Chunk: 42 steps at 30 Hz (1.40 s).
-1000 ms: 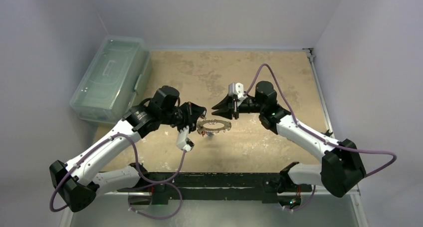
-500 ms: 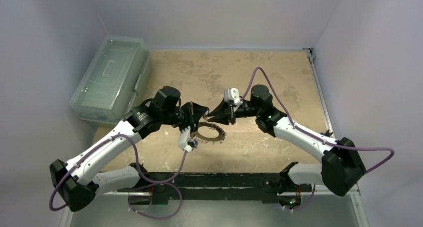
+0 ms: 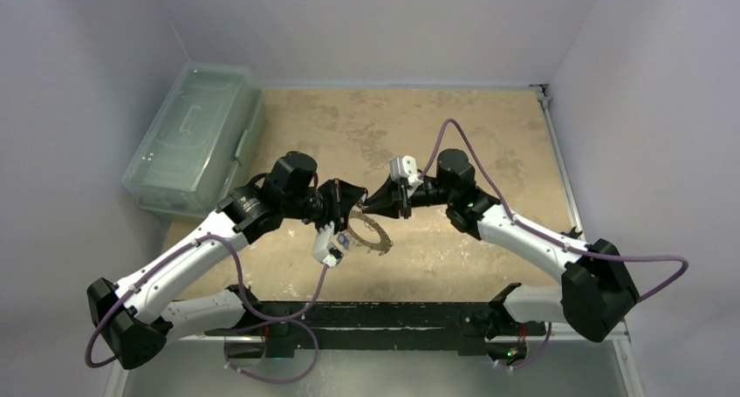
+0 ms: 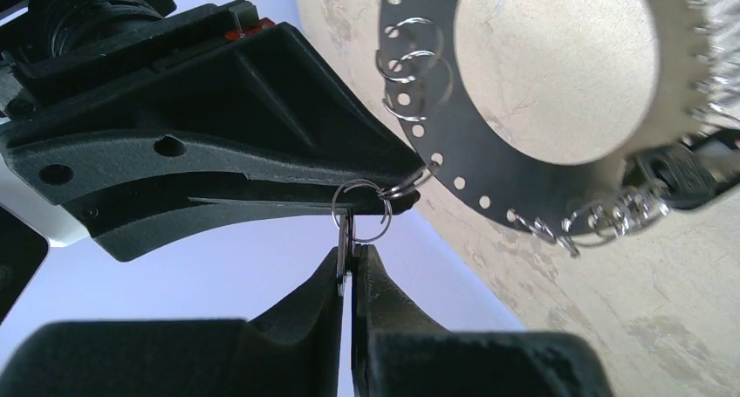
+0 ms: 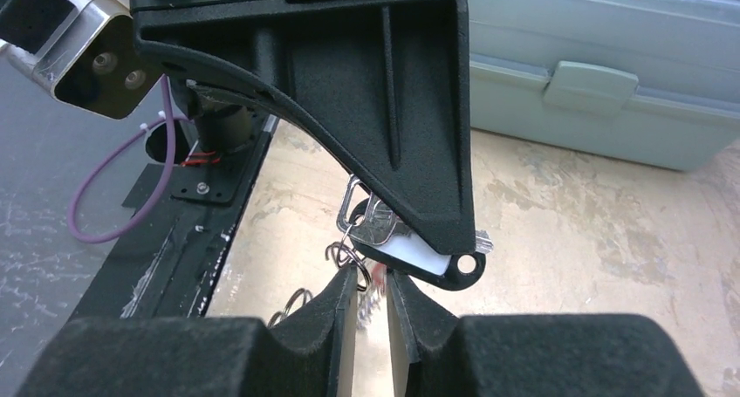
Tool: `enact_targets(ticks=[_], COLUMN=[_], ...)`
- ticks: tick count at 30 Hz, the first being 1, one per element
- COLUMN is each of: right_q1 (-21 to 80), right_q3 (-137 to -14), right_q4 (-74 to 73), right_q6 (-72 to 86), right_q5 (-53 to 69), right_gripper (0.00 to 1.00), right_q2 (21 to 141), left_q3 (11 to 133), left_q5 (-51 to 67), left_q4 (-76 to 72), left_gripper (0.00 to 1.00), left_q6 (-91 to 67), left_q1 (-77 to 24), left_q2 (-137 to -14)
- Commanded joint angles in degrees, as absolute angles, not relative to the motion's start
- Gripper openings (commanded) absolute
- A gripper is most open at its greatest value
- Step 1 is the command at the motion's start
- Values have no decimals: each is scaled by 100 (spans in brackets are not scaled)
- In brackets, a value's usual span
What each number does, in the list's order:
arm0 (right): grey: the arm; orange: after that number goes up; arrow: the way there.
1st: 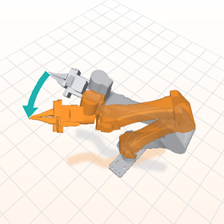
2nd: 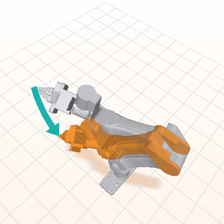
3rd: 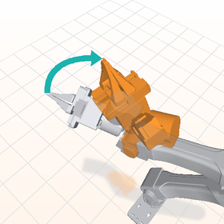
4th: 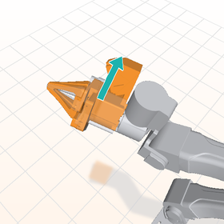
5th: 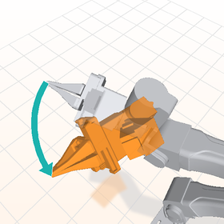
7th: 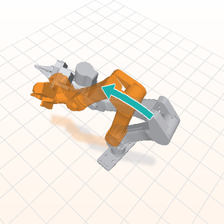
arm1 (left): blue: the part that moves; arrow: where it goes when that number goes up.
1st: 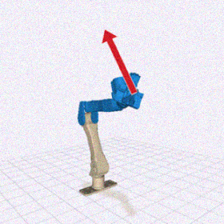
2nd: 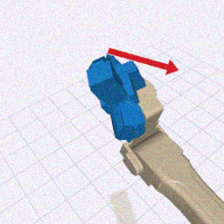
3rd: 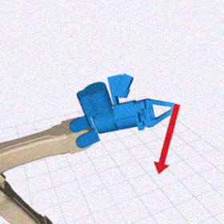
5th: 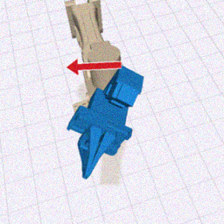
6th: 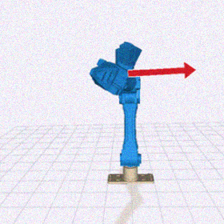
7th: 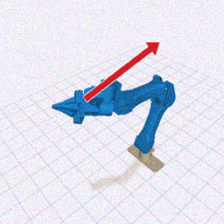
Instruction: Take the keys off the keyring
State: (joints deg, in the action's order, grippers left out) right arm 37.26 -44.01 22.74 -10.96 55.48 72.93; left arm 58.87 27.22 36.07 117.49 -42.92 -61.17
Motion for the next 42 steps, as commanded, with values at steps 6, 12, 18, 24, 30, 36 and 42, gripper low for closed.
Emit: enact_targets(ticks=[6, 12, 18, 24, 30, 36, 42], right_q1=[3806, 3805, 3757, 3731, 3653, 3590, 3575], right_q3=[-4362, -4376, -4369, -4364, -4351, -4342, -4333], right_q4=[2347, 2322, 2420, 2499, 2607, 2701, 2755], right_q6=[-1266, -1235, -1060, -953, -789, -658, -567], right_q5=[5647, 5541, 5561, 5658, 5719, 5821, 5969], right_gripper=[7, 0, 0, 0, 0, 0, 0], right_q2=[7318, 7291, 7260, 7242, 7178, 7139, 7111], left_q3=[5932, 5956, 6134, 5976, 5766, 5591, 5420], left_q5=[2922, 2798, 2530, 2337, 2254, 2169, 2074], left_q4=[3228, 3275, 3485, 3673, 3795, 3801, 3674], left_gripper=[0, 0, 0, 0, 0, 0, 0], left_q6=[11809, 11665, 11269, 11339, 11396, 11473, 11487], left_q1=[-4370, -4368, -4372, -4367, -4363, -4368, -4365], left_q2=[-6071, -6026, -6010, -5812, -5675, -5606, -5599])
